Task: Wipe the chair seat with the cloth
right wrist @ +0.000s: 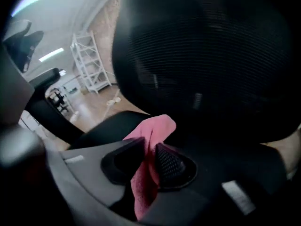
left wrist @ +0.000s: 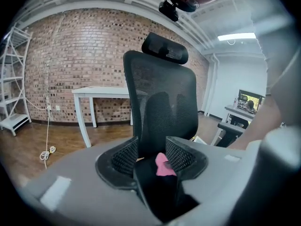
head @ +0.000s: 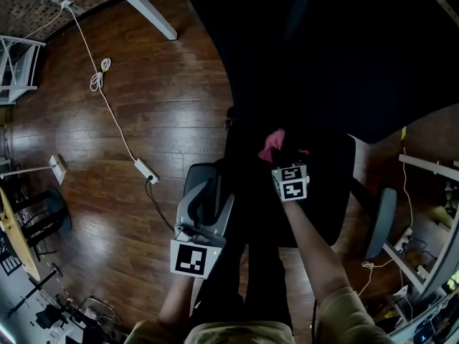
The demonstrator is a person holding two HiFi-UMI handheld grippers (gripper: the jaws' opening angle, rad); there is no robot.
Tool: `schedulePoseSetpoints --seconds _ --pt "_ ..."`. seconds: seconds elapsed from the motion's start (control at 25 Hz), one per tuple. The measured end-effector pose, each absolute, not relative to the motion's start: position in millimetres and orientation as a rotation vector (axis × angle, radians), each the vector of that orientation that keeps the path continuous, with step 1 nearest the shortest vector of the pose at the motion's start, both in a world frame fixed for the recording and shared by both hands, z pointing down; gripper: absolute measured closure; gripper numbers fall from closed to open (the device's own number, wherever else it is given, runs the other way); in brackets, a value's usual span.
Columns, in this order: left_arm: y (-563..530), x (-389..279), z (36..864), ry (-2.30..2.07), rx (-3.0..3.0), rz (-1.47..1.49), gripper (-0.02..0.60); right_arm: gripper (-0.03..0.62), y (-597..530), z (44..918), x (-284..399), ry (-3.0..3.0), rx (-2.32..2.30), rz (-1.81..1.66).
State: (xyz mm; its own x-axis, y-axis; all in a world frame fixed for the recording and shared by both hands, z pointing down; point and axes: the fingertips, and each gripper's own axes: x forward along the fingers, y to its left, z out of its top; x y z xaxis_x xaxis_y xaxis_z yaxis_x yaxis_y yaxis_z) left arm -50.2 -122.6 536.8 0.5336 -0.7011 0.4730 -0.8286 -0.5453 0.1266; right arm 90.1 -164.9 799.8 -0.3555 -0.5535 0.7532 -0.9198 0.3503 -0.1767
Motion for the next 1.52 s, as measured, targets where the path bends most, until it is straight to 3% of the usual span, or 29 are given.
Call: schedulePoseSetpoints --seconds 0.08,0.16,0.28,0.36,0.64,0.8,0.96,1.28,1.4,1.52 --pt "-119.4 -53.5 547.6 -1.264 2.420 0.596 0.403 0.514 -173.0 791.5 10.3 -2.185 1.205 0.864" --pt "-120.4 -55.7 555.7 -1.273 2.409 0.645 0.322 0.510 -176.7 789.8 -36.6 -2.251 1.171 0.903" --pt "-122.0 -57.5 554.5 -1.278 2.403 0.652 0.322 0.512 -170.0 797.6 -35.1 -2.225 1.117 0.844" --pt "-124.6 -55.7 549.2 -1.285 2.413 0.638 0.332 0.514 -161.6 811.2 11.8 -2.115 1.108 0.808" --pt "-130.5 -35.4 539.0 -1.265 2.413 0.584 0.353 0.517 -114.8 822.1 305.5 -1.578 1.363 0.788" --pt "-132.3 -32.4 547.8 -1.251 2.402 0.563 0.356 0.517 -109.8 810.2 349.9 -1.483 1.381 0.791" --pt "-126.5 -44.5 555.2 -1.265 2.363 0.548 0.356 0.517 -110.9 810.8 271.0 -1.668 1.404 0.924" --pt "-126.9 -67.8 537.2 -1.290 2.369 0.508 0.356 0.516 -128.3 766.6 -28.3 -2.299 0.917 0.769" --pt "-125.6 -78.4 533.2 -1.306 2.337 0.498 0.359 0.516 -124.9 765.9 -73.8 -2.351 0.786 0.814" --pt "-122.7 -81.5 542.1 -1.287 2.335 0.526 0.359 0.516 -120.9 787.1 -58.1 -2.304 0.769 0.840"
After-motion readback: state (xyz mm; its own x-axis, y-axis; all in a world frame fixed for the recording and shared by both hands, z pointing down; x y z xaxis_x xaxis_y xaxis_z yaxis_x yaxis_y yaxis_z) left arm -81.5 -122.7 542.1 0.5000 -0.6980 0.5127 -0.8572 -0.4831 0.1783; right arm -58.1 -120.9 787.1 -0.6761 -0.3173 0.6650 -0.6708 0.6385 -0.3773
